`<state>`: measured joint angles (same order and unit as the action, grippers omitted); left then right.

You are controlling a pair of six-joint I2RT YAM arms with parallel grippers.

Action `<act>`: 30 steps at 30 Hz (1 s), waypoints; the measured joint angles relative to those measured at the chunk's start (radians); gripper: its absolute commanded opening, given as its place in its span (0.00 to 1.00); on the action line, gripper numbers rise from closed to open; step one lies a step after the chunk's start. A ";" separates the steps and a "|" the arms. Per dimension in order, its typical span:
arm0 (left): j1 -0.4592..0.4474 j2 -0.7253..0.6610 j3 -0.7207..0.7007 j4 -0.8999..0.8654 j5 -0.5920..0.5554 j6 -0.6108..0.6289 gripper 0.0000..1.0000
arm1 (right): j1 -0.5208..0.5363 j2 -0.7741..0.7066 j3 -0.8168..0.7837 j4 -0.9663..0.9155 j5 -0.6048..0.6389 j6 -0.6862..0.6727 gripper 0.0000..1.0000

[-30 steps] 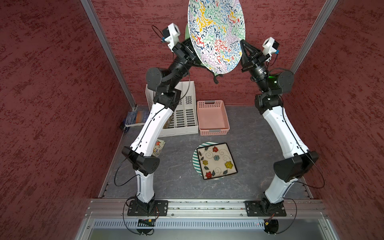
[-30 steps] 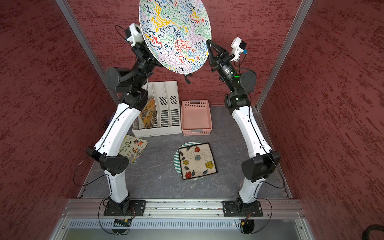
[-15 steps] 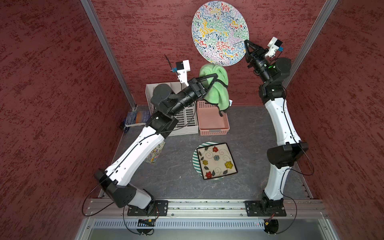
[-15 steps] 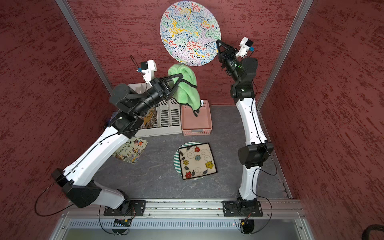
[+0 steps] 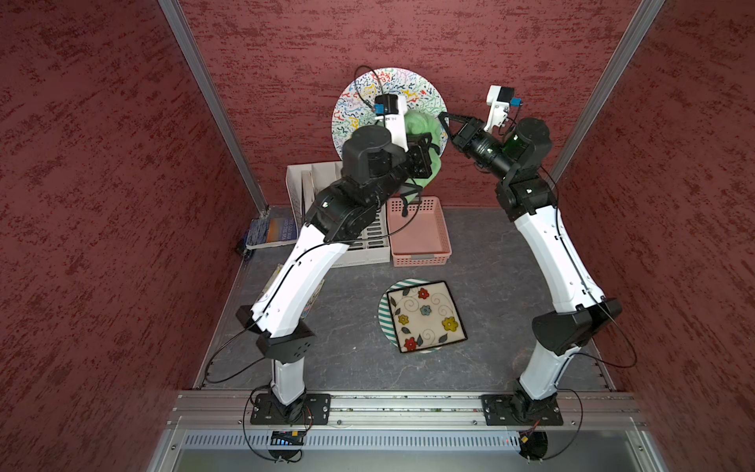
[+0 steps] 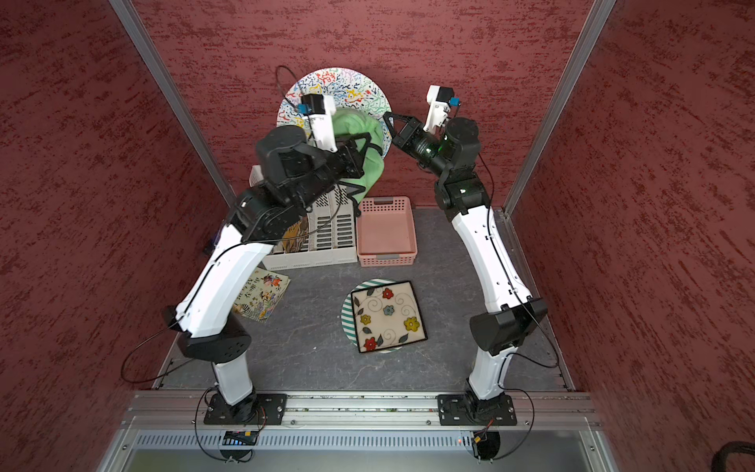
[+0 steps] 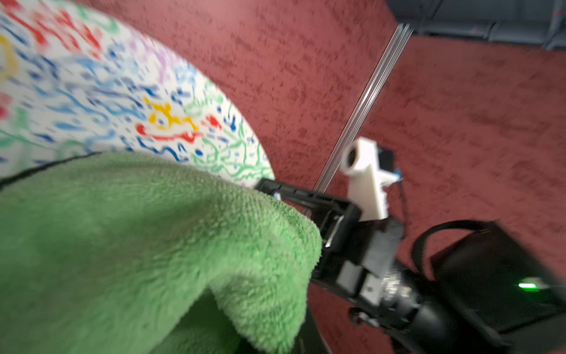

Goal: Wipe the wet plate dry
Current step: Wipe the plate with towel.

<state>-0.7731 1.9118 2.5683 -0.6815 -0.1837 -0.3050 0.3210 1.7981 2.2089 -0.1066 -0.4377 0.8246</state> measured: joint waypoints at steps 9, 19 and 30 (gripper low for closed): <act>0.067 -0.108 -0.204 -0.099 0.021 -0.043 0.00 | 0.001 -0.050 -0.112 -0.063 0.014 -0.082 0.00; 0.349 -0.254 -0.401 -0.131 0.114 -0.083 0.00 | 0.048 -0.281 -0.499 -0.016 -0.049 -0.120 0.00; 0.272 -0.045 -0.128 -0.083 0.681 -0.089 0.00 | 0.074 -0.282 -0.503 -0.005 -0.047 -0.027 0.00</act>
<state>-0.5007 1.8671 2.4401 -0.7647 0.4976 -0.3935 0.3946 1.5158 1.7061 -0.1120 -0.4847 0.7975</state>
